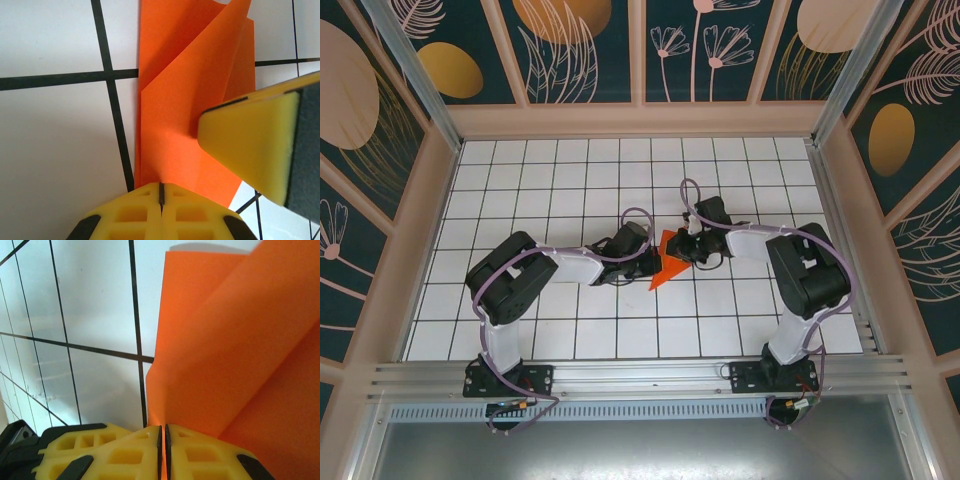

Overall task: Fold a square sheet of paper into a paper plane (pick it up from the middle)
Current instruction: Fourth fold the wing at the center of the table.

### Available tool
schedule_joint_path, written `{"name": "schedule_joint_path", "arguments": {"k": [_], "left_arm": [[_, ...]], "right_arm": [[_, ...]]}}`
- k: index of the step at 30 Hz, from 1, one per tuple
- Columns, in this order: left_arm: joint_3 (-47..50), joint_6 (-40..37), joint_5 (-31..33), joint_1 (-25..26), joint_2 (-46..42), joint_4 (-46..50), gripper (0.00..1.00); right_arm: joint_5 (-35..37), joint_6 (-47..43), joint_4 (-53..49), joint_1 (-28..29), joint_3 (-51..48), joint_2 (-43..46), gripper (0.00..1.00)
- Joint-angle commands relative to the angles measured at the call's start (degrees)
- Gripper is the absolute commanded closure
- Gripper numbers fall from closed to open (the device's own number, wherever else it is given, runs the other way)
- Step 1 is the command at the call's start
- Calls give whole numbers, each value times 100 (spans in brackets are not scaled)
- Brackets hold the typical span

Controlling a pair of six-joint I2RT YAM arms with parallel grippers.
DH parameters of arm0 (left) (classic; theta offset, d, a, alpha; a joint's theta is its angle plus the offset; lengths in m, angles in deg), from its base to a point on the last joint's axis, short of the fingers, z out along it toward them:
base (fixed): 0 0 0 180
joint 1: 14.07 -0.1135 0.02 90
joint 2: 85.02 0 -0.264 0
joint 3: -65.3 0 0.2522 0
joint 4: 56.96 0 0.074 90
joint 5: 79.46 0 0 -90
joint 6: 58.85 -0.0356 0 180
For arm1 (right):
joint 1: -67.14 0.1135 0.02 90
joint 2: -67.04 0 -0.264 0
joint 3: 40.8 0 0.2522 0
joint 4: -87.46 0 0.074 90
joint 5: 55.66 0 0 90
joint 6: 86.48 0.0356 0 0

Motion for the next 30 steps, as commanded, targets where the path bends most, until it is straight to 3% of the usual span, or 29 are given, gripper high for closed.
{"name": "schedule_joint_path", "arguments": {"k": [1, 14, 22, 30], "left_arm": [[93, -114, 65, -6, 328, 756, 100], [47, -140, 102, -14, 242, 738, 100], [-227, -202, 102, -45, -517, 325, 96], [133, 331, -445, 44, -623, -466, 94]], "right_arm": [[304, -23, -146, 24, 159, -116, 86], [792, 403, -64, -104, -490, 22, 87], [855, 461, -25, -142, -658, -84, 88], [883, 479, -47, -146, -695, -105, 88]]}}
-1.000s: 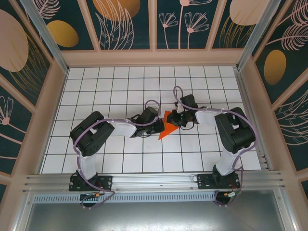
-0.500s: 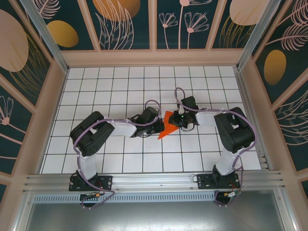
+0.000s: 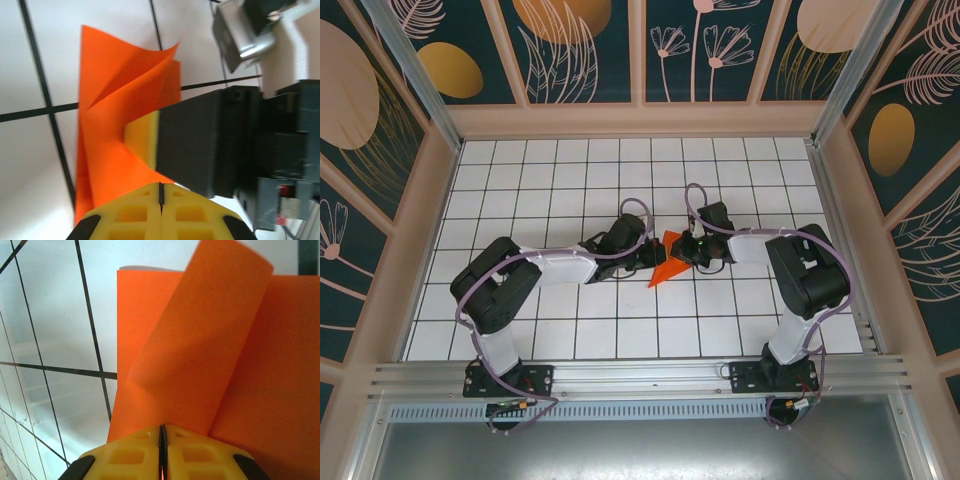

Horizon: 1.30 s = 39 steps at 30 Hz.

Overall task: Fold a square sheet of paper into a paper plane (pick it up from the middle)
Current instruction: Fourth fold the wing at the center of the table.

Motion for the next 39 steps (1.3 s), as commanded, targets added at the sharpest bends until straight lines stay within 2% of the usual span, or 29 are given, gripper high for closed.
{"name": "schedule_joint_path", "arguments": {"k": [1, 15, 28, 39], "left_arm": [[144, 239, -267, 63, -8, -250, 94], [438, 561, -270, 85, 341, -158, 97], [562, 547, 46, 87, 350, 412, 96], [439, 566, -330, 104, -143, 37, 95]], "right_arm": [[443, 20, -556, -89, -276, -147, 88], [462, 29, -610, -98, -258, -233, 88], [514, 3, -706, -133, -252, -250, 88], [506, -15, -744, -142, -259, -267, 88]]}}
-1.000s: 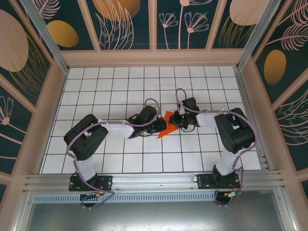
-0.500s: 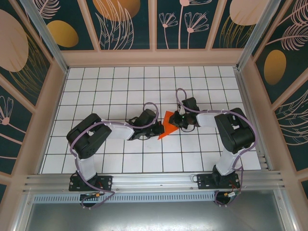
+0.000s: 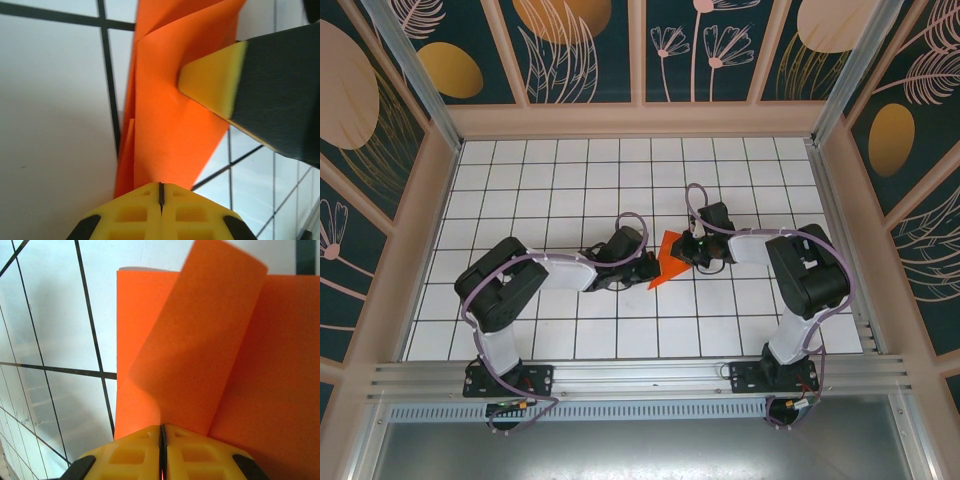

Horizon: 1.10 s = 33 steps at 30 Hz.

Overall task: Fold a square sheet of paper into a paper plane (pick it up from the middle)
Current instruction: Fourth fold the wing at the center of the table.

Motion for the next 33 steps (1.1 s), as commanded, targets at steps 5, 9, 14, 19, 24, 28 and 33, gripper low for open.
{"name": "schedule_joint_path", "arguments": {"k": [5, 9, 14, 19, 24, 28, 33], "left_arm": [[-22, 106, -325, 106, -116, -91, 93], [34, 214, -293, 132, 5, -66, 93], [141, 280, -64, 129, 39, 83, 93], [274, 338, 30, 129, 53, 109, 92], [355, 372, 74, 128, 65, 138, 92], [416, 378, 57, 126, 65, 150, 92], [507, 429, 74, 125, 71, 238, 92]], "right_arm": [[517, 3, -735, -121, -269, -276, 89], [527, -29, -776, -121, -270, -302, 89], [552, -41, -803, -116, -278, -332, 89], [579, -67, -848, -116, -261, -363, 89], [598, -90, -889, -118, -252, -373, 89], [598, -85, -892, -122, -243, -380, 89], [621, -94, -923, -116, -243, -398, 89]]}}
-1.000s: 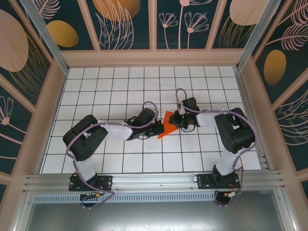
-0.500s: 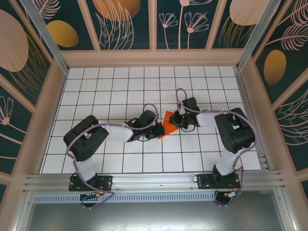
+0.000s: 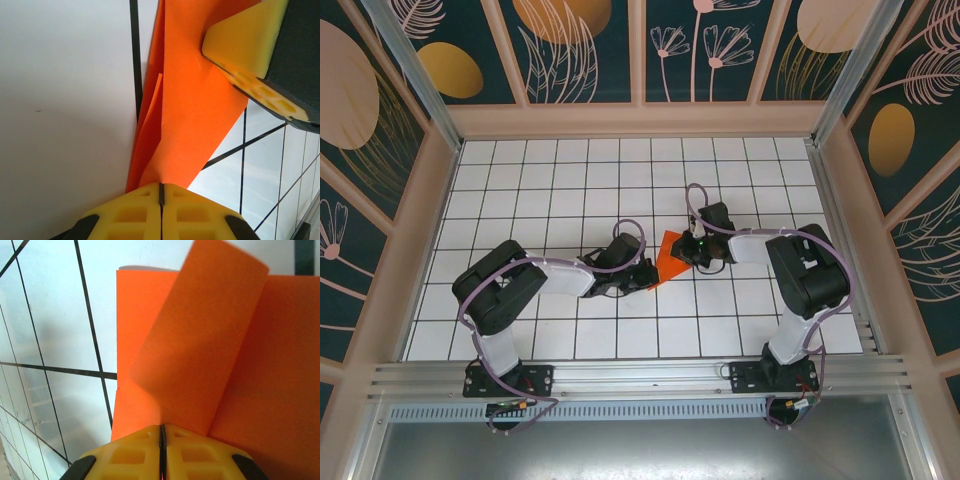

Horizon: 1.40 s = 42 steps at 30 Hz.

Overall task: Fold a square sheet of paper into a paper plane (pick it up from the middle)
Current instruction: Fourth fold the wing at the center of the table.

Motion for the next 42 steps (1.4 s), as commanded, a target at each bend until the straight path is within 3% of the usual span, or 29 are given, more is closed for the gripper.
{"name": "schedule_joint_path", "arguments": {"k": [1, 16, 23, 33, 42], "left_arm": [[203, 120, 84, 15, 115, 319, 91], [711, -60, 34, 17, -548, 853, 91], [285, -493, 549, 18, -1111, 373, 92], [-471, -511, 263, 18, -53, -80, 94], [-393, -406, 263, 13, 229, 64, 96]], "right_arm": [[637, -92, -928, -107, -234, -383, 89], [674, -101, -978, -105, -235, -411, 89], [648, -101, -931, -108, -269, -417, 90], [578, -92, -883, -104, -256, -419, 90], [563, -85, -869, -102, -270, -380, 90]]}}
